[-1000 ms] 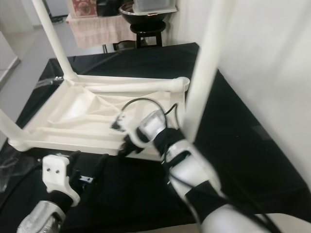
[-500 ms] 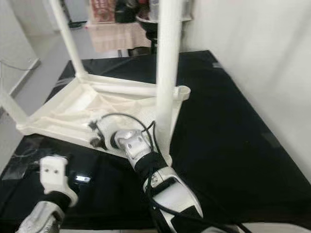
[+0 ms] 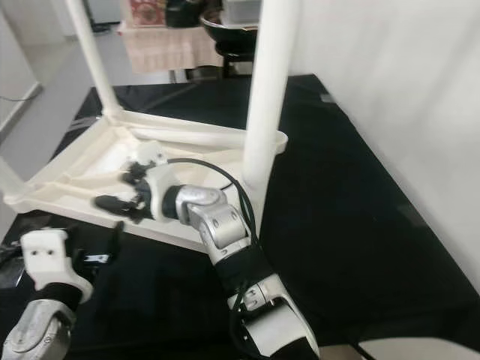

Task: Building children table

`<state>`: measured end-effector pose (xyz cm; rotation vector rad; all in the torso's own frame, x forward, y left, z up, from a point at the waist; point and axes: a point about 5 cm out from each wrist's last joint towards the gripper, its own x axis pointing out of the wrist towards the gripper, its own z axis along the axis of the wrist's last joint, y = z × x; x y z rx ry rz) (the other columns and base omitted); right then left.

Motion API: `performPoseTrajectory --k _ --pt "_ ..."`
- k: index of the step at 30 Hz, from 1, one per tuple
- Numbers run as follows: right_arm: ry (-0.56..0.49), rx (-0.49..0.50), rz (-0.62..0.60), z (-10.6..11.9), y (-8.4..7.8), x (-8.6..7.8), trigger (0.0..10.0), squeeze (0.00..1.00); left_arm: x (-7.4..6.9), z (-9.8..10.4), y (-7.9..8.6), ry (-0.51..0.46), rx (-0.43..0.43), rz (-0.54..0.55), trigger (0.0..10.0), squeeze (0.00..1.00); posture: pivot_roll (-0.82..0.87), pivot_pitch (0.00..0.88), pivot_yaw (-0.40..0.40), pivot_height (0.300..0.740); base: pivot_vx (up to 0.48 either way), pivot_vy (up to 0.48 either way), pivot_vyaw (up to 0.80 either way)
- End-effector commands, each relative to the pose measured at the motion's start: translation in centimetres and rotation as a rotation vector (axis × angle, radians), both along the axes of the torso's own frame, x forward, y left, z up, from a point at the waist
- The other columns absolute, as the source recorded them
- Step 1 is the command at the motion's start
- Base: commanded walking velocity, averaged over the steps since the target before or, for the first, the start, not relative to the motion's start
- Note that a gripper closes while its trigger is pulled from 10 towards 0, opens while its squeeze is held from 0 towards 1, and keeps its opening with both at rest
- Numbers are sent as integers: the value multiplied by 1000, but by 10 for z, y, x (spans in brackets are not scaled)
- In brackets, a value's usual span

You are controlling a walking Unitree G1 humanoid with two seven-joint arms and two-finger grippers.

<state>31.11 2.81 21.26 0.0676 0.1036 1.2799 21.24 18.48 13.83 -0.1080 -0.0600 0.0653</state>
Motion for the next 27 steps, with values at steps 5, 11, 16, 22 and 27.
performPoseTrajectory --k 5,11,16,22,27 --pt "316 285 288 -12 -29 -36 10000 0 -10 -11 30 61 69 139 10000 0 3 32 5 740 0 0 0" --pt "283 261 444 -20 -77 -58 10000 0 -12 -11 37 69 91 168 10000 0 -7 42 12 740 0 0 0" --pt "312 181 514 -29 -124 -79 10000 0 -11 -12 39 74 95 169 10000 0 -11 47 12 740 0 0 0" --pt "309 -24 472 -36 -184 -98 10000 0 -10 -12 39 76 95 158 10000 0 -36 55 19 740 0 0 0" --pt "268 -388 378 -40 -236 -102 10000 0 -6 -13 37 77 90 134 10000 0 -49 54 20 740 0 0 0"
